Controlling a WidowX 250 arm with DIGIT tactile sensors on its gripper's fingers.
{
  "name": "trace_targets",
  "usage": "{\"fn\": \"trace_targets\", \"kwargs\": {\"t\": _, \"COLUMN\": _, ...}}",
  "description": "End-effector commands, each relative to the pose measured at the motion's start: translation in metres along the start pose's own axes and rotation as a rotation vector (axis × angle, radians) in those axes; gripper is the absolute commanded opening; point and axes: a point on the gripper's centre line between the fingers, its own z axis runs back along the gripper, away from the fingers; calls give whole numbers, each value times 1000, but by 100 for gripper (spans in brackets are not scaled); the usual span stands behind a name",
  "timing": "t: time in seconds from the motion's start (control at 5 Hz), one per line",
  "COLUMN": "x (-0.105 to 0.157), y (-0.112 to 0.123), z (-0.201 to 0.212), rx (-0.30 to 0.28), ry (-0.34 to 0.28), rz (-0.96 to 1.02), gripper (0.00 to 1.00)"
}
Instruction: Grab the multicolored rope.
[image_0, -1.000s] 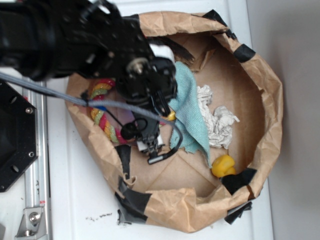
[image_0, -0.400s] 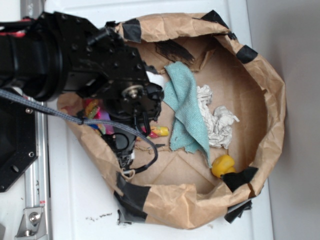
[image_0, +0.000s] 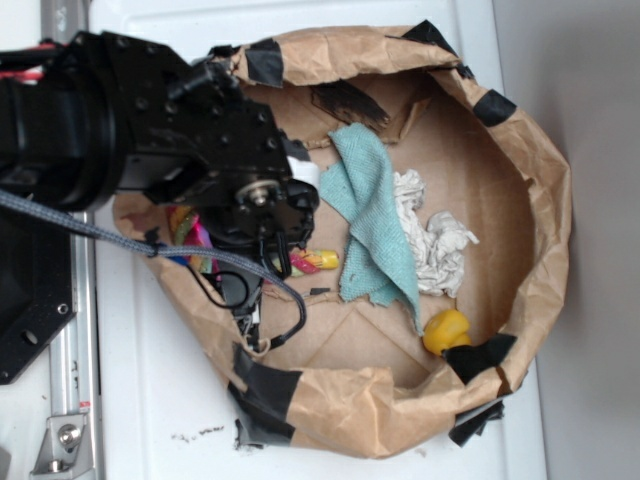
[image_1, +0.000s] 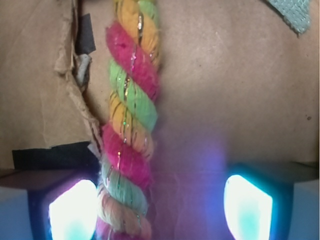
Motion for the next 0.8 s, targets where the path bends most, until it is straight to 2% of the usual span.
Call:
{"fn": "trace_targets", "kwargs": {"t": 0.0, "x": 1, "y": 9, "z": -10, "rx": 0, "ry": 3, "rz": 43, "gripper": 0}}
{"fn": "trace_targets", "kwargs": {"t": 0.4, "x": 1, "y": 4, "z": -24, "rx": 7, "ry": -5, "rz": 29, "gripper": 0}}
{"fn": "trace_targets", "kwargs": {"t": 0.6, "x": 1, "y": 1, "z": -36, "rx": 24, "ry": 18, "rz": 27, "gripper": 0}}
